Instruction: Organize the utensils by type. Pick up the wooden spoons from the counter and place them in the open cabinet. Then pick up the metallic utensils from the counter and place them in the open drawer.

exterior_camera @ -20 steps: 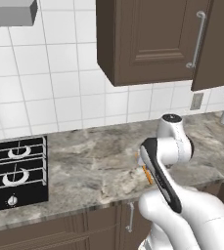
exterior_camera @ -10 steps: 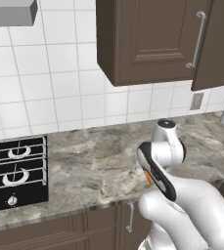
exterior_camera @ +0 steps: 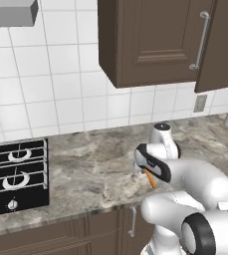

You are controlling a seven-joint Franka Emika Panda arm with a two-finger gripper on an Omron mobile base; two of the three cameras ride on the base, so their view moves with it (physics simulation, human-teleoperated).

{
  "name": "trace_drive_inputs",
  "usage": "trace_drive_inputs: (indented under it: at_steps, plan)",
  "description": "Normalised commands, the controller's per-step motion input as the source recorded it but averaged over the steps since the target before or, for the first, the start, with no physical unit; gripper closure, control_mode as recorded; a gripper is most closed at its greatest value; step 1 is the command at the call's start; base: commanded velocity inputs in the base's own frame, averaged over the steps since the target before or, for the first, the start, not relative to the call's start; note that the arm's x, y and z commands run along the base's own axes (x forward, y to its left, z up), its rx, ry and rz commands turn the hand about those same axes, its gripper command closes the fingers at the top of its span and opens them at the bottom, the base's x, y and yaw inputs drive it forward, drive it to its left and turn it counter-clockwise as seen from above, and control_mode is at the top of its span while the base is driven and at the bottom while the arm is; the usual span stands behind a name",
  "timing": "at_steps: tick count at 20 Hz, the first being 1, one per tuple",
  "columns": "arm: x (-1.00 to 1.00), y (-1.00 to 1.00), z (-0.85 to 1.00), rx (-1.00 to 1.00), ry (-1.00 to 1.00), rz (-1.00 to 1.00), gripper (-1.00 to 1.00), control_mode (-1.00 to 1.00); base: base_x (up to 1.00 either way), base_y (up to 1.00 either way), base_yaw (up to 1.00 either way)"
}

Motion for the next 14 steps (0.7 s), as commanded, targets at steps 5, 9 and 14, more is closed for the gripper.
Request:
trace_drive_inputs:
  at_steps: [5, 9, 14]
  plan:
    - [0.16, 0.0, -0.36, 0.0, 0.04, 0.01, -1.0, -1.0, 0.0, 0.0, 0.0]
    - [0.0, 0.0, -0.28, 0.0, 0.0, 0.01, -1.0, -1.0, 0.0, 0.0, 0.0]
    - [0.01, 0.0, -0.36, 0.0, 0.0, 0.0, -1.0, -1.0, 0.0, 0.0, 0.0]
